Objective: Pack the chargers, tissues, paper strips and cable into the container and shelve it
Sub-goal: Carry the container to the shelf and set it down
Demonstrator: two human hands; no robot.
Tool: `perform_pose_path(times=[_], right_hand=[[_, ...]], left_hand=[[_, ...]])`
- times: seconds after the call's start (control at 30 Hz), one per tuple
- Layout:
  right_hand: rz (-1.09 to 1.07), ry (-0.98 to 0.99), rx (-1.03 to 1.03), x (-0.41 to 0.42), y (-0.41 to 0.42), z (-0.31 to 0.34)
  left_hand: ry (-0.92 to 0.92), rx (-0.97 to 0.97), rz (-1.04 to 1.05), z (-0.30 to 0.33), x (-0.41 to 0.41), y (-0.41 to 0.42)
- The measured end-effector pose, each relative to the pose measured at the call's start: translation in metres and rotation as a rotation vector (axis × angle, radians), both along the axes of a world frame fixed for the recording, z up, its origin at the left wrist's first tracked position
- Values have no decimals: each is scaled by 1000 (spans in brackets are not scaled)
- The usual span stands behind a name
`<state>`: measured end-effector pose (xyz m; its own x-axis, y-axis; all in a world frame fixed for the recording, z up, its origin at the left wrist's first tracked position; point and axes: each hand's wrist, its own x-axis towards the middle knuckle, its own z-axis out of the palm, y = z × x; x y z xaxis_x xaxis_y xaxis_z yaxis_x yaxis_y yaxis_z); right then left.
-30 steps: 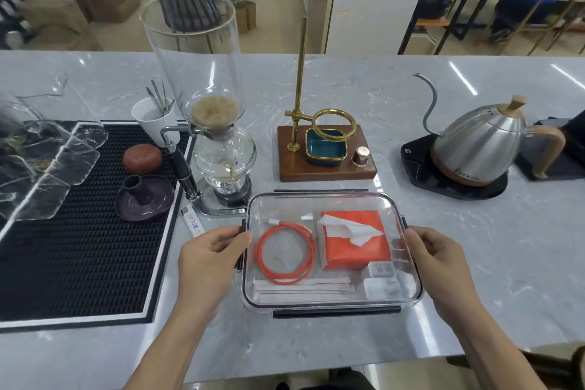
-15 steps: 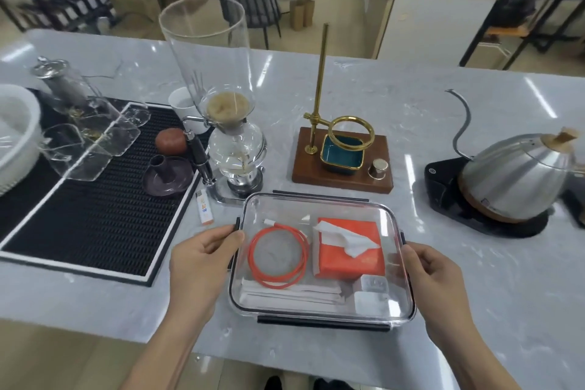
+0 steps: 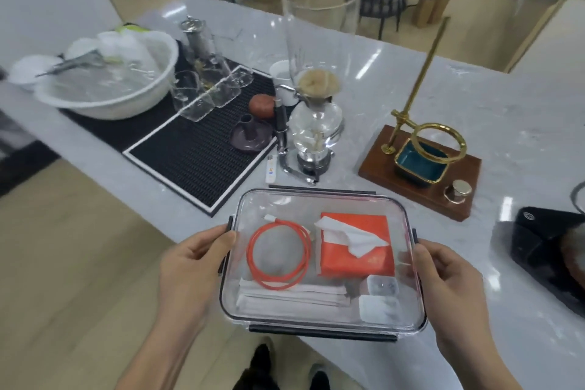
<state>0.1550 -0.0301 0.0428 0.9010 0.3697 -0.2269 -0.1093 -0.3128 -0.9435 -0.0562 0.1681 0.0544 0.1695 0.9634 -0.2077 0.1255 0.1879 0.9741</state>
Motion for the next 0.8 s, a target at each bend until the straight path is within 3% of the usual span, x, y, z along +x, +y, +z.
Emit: perform_pose_path(times=[0.33, 0.8], right_hand=[[339, -83, -34, -52, 87, 4], [765, -161, 51, -229, 245, 15]], left_hand=[[-39, -14, 338, 6, -103, 0], [-106, 13, 720, 4, -304, 58]])
